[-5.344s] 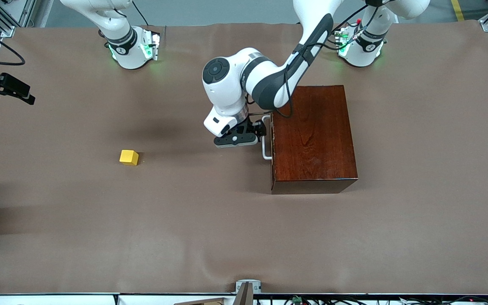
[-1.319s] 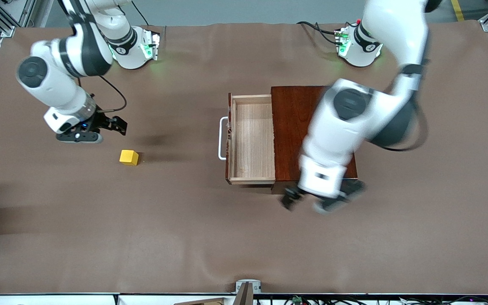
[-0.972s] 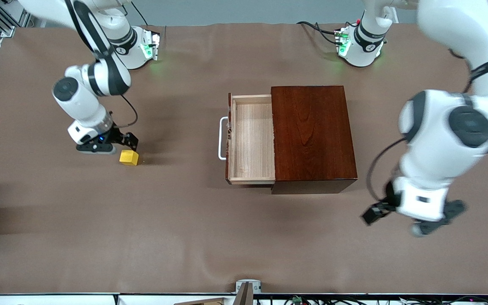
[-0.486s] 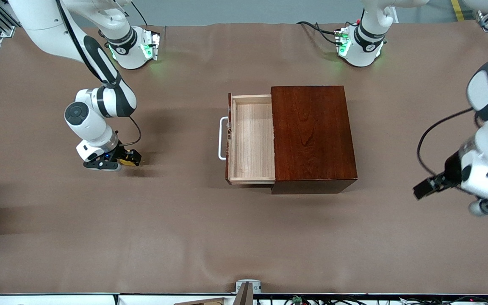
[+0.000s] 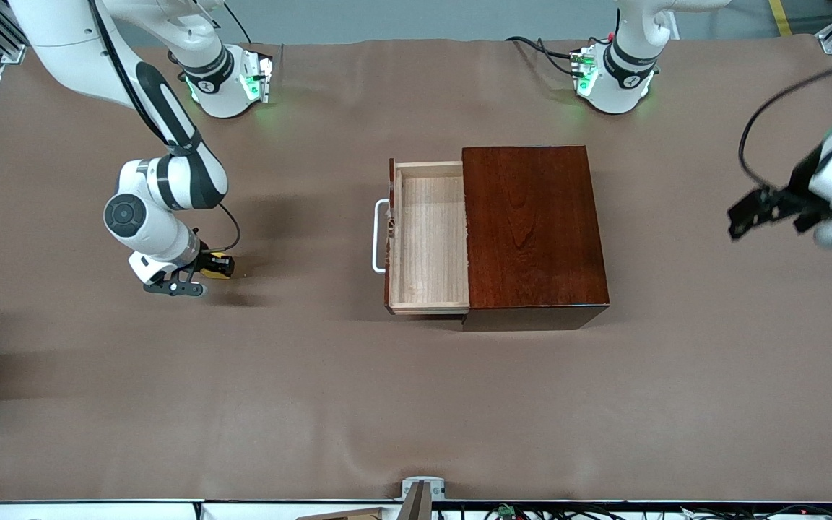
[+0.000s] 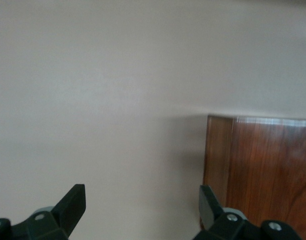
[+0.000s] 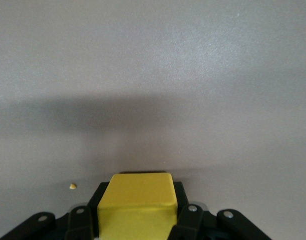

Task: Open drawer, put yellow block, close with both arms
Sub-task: 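Grasp the yellow cube with the right gripper and lift it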

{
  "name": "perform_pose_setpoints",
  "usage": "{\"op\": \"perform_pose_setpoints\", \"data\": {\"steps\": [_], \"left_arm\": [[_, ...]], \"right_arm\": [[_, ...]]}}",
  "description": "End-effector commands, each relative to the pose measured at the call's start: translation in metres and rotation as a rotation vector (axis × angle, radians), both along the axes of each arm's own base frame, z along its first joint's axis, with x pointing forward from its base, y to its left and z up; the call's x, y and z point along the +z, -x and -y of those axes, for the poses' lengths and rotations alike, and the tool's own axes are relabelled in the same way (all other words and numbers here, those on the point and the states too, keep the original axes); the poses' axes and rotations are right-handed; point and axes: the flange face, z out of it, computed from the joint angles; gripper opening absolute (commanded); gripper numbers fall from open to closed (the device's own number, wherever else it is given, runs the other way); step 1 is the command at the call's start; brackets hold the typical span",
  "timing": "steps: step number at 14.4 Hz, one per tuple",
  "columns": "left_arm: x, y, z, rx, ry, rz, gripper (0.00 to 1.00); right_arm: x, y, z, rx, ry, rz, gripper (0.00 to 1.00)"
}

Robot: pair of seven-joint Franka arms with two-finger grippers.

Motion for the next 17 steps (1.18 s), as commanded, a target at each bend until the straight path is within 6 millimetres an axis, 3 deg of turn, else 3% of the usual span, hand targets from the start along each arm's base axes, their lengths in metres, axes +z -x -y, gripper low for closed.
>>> {"op": "perform_pose_setpoints", "data": {"steps": [1,2,5,7,9,10,12,15,16,17], "left_arm": [[0.015,0.024,-0.018,-0.099,-0.006,-0.044,1.0],[0.025,0.027,-0.02,-0.121,-0.005,-0.058,1.0],[0.037,0.031,-0.021,-0.113,0.041,-0.096,1.0],[0.04,0.03,-0.025,-0.105,0.05,-0.088,1.0],[0.033,0.02,-0.021,-0.099,0.048,-0.1,1.0],[0.031,0.018,-0.018,-0.104,0.046,-0.102,1.0],[0.035,0.018,-0.018,-0.108,0.044,-0.094,1.0],[0.035,0.018,-0.018,-0.108,0.048,-0.094,1.0],[0.035,0.018,-0.018,-0.11,0.05,-0.094,1.0],[0.035,0.018,-0.017,-0.111,0.05,-0.094,1.0]], "right_arm": [[0.036,-0.009,-0.002,0.006,-0.008,-0.004,0.0],[0.071,-0.018,-0.005,0.008,-0.009,-0.03,0.0],[0.201,-0.042,-0.015,0.012,-0.007,-0.134,0.0],[0.282,-0.056,-0.042,0.02,0.0,-0.154,0.0],[0.338,-0.056,-0.084,-0.006,0.007,-0.115,0.0],[0.352,-0.051,-0.116,-0.031,-0.006,-0.092,0.0],[0.36,-0.039,-0.185,-0.111,-0.037,-0.08,0.0],[0.344,-0.027,-0.287,-0.258,-0.059,-0.104,0.0],[0.334,-0.021,-0.328,-0.282,-0.054,-0.096,0.0],[0.321,-0.021,-0.357,-0.31,-0.064,-0.076,0.0]]}}
